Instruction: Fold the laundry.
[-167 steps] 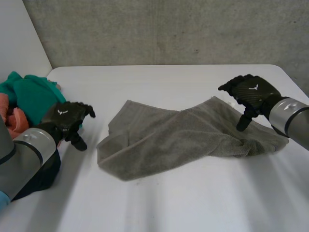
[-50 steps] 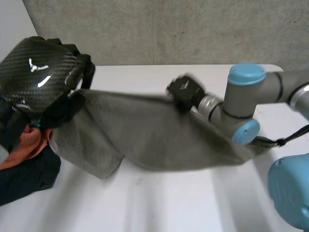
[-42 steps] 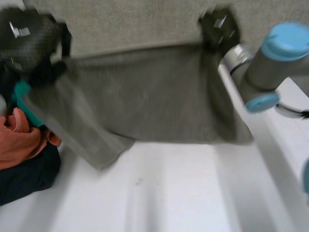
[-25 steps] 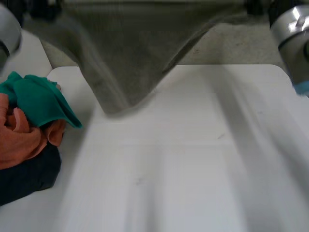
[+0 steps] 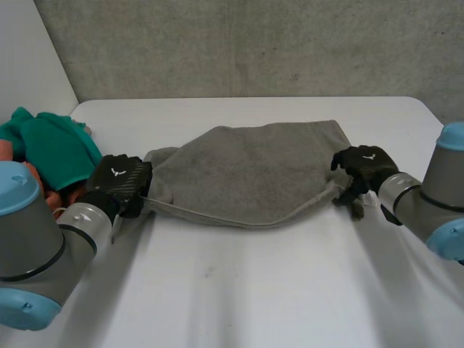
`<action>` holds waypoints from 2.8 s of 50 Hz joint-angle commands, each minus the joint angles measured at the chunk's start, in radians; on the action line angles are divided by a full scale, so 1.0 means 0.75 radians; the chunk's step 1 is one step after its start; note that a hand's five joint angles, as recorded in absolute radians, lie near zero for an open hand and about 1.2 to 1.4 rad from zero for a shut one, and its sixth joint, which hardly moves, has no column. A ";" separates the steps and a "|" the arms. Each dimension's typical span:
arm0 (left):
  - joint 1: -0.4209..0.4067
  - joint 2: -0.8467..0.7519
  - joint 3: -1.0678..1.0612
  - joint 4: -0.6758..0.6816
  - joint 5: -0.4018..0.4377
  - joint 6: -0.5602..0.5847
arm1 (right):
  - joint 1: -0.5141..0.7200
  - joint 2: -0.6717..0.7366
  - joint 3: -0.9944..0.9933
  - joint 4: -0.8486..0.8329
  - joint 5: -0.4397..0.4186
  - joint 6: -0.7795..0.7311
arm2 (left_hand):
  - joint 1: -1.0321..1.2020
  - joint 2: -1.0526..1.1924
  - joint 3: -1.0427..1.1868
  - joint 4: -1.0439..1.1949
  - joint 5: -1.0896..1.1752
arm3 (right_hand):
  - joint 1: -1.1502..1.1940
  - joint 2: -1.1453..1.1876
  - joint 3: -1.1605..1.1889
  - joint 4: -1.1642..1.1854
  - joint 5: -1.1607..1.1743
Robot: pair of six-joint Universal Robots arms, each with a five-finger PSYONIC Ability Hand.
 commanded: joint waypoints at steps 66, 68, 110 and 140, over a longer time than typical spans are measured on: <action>0.118 0.371 -0.092 -0.978 0.133 0.444 | -0.188 -0.717 0.565 0.673 0.079 -1.280 | 0.304 0.260 0.266 0.259 0.296 | 1.085 1.101 1.105 1.103 1.141; 0.094 0.274 -0.066 -0.906 0.107 0.446 | -0.188 -0.664 0.547 0.652 0.087 -1.274 | 0.304 0.260 0.266 0.259 0.296 | 1.085 1.101 1.105 1.103 1.141; 0.075 -0.336 1.066 -0.151 0.043 0.146 | -0.031 -0.066 -0.441 -0.371 0.157 -0.356 | 0.304 0.260 0.266 0.259 0.296 | 1.085 1.101 1.105 1.103 1.141; -0.064 0.022 0.180 -0.941 -0.028 0.792 | -0.229 -0.404 0.275 0.675 0.167 -1.241 | 0.304 0.260 0.266 0.259 0.296 | 1.085 1.101 1.105 1.103 1.141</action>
